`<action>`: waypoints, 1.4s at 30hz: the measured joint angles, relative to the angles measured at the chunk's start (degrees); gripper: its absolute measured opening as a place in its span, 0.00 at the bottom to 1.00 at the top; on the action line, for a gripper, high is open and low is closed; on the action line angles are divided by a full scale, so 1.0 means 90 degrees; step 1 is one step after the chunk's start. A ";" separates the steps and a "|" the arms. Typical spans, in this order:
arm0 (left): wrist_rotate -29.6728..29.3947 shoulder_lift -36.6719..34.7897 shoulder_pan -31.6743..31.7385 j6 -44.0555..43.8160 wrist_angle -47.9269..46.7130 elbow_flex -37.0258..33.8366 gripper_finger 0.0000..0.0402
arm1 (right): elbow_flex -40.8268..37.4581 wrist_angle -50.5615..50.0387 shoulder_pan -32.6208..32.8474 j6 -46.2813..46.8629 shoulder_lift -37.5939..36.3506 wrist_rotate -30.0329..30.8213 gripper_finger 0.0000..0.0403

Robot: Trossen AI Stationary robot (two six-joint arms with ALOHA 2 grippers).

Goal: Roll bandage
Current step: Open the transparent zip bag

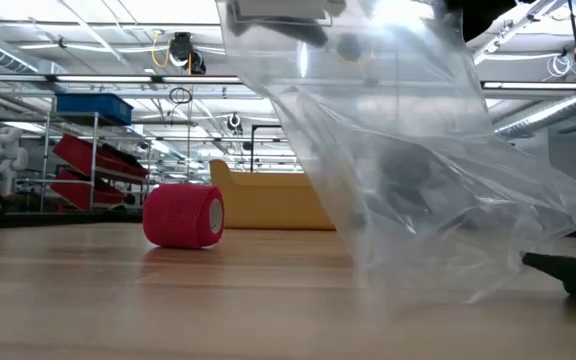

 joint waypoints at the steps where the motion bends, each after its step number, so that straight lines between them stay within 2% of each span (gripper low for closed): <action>1: 0.0000 0.0000 0.0000 0.0060 0.0000 0.0000 0.51 | 0.0002 -0.0001 -0.0002 0.0000 0.0000 0.0000 0.00; 18: 0.0004 -0.0260 0.0046 0.0297 -0.0247 0.0177 0.51 | 0.0002 -0.0008 0.0012 -0.0383 0.0000 0.0012 0.00; 42: 0.0092 -0.0148 0.0046 0.0254 -0.0223 0.0172 0.51 | 0.0002 0.0051 0.0012 -0.0529 0.0000 0.0034 0.00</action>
